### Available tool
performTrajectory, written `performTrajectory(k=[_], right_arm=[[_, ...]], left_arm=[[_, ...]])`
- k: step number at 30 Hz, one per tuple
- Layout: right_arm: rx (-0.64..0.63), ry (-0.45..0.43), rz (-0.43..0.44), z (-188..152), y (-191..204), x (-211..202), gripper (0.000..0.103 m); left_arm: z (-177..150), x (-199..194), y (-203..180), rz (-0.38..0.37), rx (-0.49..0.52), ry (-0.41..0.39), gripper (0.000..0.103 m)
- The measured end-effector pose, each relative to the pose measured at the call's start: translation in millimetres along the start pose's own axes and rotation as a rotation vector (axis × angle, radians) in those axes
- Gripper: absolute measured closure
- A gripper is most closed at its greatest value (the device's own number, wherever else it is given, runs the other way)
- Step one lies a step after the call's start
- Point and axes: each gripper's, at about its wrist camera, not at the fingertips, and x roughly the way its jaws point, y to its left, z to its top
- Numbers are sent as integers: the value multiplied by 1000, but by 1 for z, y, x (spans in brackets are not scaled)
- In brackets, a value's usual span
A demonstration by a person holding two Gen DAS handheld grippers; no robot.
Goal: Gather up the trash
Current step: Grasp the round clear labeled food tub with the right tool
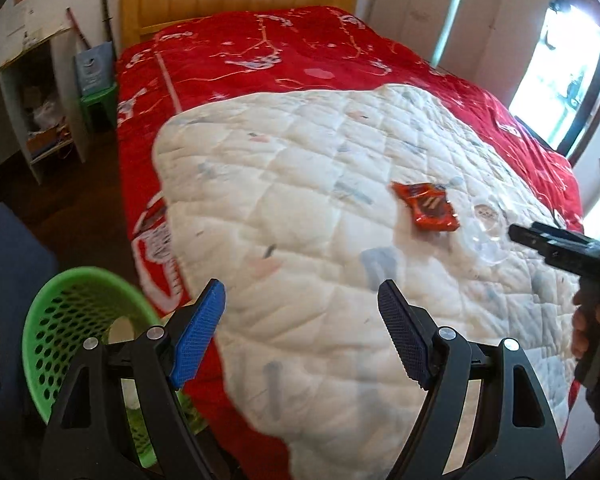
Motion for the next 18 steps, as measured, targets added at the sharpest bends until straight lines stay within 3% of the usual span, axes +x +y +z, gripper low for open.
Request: performTrajectory(k=[10, 16, 18], right_arm=[[-79, 46, -48, 9, -3, 44, 22], [-65, 52, -43, 12, -9, 57, 22], [-69, 59, -42, 12, -9, 60, 28]], left_arm=[[32, 29, -34, -20, 50, 9, 25], [43, 45, -48, -36, 59, 23, 25], [44, 49, -50, -43, 61, 31, 25]])
